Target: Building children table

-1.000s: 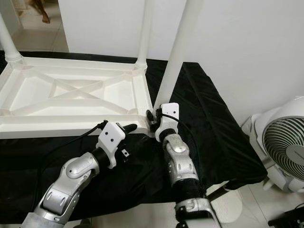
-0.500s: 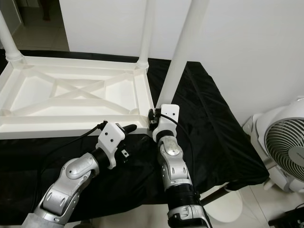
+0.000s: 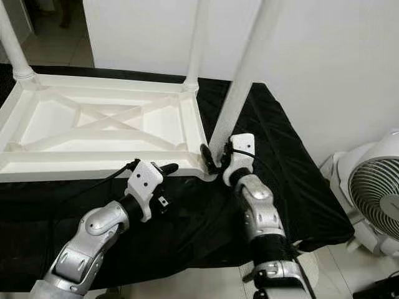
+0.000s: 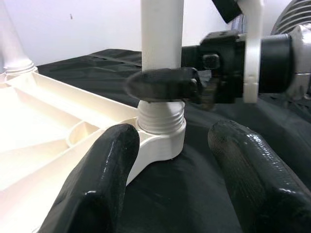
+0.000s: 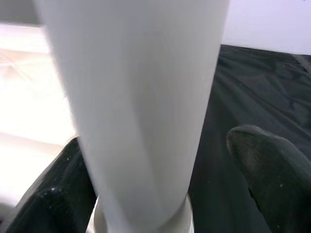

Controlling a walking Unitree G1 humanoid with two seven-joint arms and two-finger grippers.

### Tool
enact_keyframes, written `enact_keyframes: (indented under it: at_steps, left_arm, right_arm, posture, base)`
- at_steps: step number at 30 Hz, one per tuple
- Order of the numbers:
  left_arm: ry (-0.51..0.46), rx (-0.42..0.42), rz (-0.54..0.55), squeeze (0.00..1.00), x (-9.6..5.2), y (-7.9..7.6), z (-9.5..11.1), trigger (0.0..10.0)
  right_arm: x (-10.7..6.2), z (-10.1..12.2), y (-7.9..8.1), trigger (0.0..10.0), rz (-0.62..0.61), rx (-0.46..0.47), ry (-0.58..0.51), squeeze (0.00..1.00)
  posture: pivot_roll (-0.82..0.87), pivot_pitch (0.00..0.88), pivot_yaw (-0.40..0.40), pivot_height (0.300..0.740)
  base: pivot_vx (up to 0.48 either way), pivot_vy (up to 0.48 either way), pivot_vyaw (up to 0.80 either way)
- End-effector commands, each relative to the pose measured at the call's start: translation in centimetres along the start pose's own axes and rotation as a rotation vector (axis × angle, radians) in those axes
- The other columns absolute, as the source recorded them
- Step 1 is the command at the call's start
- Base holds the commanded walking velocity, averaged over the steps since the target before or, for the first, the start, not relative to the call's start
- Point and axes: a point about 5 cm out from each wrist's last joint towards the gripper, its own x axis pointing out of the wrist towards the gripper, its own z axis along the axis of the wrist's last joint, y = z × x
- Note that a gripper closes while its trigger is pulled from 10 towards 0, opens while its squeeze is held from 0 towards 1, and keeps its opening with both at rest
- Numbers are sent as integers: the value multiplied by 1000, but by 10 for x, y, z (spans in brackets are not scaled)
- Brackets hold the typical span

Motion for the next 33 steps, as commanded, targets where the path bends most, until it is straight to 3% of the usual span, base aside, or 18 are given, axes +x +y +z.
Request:
enact_keyframes:
  at_steps: [1,9,23,24,25,29,33]
  left_arm:
    - [12,8,11,0,1,0,-3,10000]
    - [11,23,-5,0,3,2,-2,10000]
    - [-1,30,-6,0,5,2,1,10000]
    - [-2,30,-5,0,5,2,1,10000]
    - [-3,31,-4,0,5,2,1,10000]
    - [-3,31,-3,0,5,2,1,10000]
    - [-6,30,-2,0,5,1,1,10000]
  right_arm:
    - [-2,-6,-10,10000,99,-35,45,0]
    - [12,-4,-7,10000,322,-81,79,0]
    - [29,1,3,10000,483,-138,91,0]
    - [30,0,3,2627,498,-153,102,0]
    - [29,-3,2,0,510,-148,128,0]
    - [28,-6,2,0,518,-144,147,0]
    - [15,-19,-1,0,555,-120,178,0]
  posture:
    - [167,0,-138,740]
    - [175,0,-126,740]
    - [193,0,-132,740]
    - [195,0,-133,740]
    - [199,0,-135,740]
    - [200,0,-135,740]
    - [191,0,-133,740]
  base:
    - [0,0,0]
    - [0,0,0]
    - [0,0,0]
    - [0,0,0]
    - [0,0,0]
    - [0,0,0]
    - [0,0,0]
